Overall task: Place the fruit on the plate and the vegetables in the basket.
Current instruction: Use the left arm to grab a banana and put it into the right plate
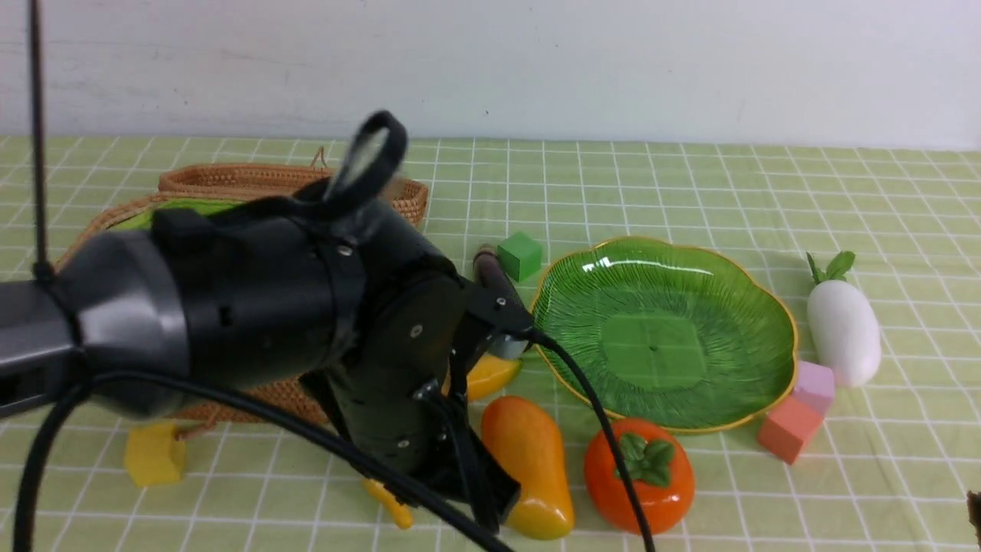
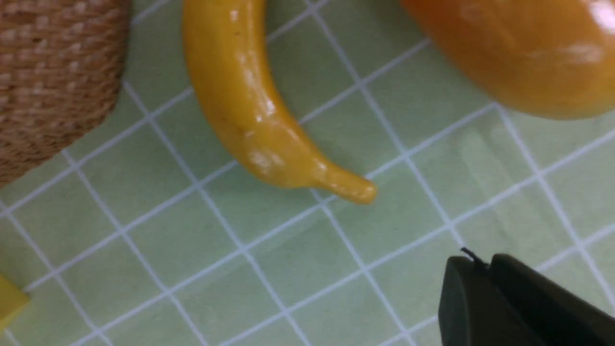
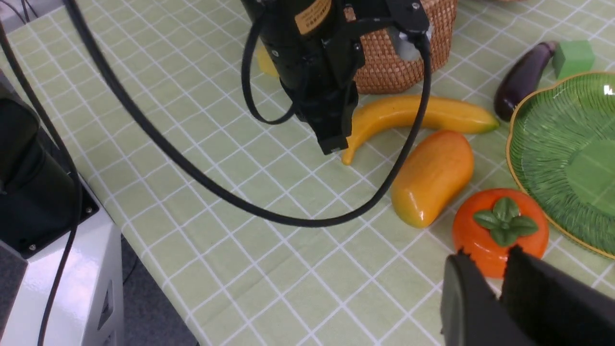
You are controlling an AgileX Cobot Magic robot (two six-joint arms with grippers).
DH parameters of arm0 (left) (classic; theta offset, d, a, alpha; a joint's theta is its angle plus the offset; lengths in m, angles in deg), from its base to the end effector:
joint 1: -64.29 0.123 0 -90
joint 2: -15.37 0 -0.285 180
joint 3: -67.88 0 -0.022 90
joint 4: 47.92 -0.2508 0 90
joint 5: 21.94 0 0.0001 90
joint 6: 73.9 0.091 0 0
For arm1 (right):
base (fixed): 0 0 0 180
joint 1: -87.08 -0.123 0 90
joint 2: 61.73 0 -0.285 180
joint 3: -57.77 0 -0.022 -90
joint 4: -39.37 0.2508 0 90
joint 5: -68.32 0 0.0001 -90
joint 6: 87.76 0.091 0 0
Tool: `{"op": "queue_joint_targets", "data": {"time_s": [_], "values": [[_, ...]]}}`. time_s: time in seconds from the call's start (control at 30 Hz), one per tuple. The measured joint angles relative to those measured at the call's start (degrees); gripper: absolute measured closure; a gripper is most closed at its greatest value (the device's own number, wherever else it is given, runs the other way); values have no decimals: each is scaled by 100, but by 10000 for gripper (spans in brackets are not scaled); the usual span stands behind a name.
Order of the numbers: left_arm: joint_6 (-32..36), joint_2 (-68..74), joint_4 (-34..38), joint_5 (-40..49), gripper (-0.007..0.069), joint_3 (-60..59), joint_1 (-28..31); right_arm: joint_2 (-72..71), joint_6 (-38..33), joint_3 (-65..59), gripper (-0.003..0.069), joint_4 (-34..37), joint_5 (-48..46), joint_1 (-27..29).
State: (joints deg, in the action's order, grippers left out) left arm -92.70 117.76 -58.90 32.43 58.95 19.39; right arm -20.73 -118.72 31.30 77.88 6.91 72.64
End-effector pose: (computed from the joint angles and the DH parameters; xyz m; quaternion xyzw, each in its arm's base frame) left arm 0.2406 -0.2199 0.2437 0.2675 0.9519 0.0060 0.1497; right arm 0.0576 0.0662 0.3853 -0.3126 0.7924 0.2674 0.4504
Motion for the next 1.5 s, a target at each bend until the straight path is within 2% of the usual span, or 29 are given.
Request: {"op": "queue_joint_targets", "data": {"time_s": [0.1, 0.13, 0.17, 0.2, 0.27, 0.37, 0.77, 1.0, 1.5], "values": [[-525, 90, -380, 1, 414, 0, 0, 0, 0, 0, 532, -6, 0, 0], [-605, 98, -409, -9, 405, 0, 0, 0, 0, 0, 532, -6, 0, 0], [-961, 136, -678, -52, 336, 0, 0, 0, 0, 0, 532, -8, 0, 0], [-1002, 136, -678, -64, 329, 0, 0, 0, 0, 0, 532, -13, 0, 0], [-1471, 222, -966, -114, 251, 28, 0, 0, 0, 0, 532, -13, 0, 0], [-1815, 386, -1129, -179, 200, 36, 6, 0, 0, 0, 529, -13, 0, 0], [-2214, 955, -1385, -387, 179, 36, 29, 0, 0, 0, 522, -13, -91, 0], [-2369, 1081, -1358, -565, 179, 36, 323, 0, 0, 0, 518, 67, -33, 0], [-2274, 1326, -1240, -866, 186, 36, 504, 0, 0, 0, 512, 115, -90, 0]]}}
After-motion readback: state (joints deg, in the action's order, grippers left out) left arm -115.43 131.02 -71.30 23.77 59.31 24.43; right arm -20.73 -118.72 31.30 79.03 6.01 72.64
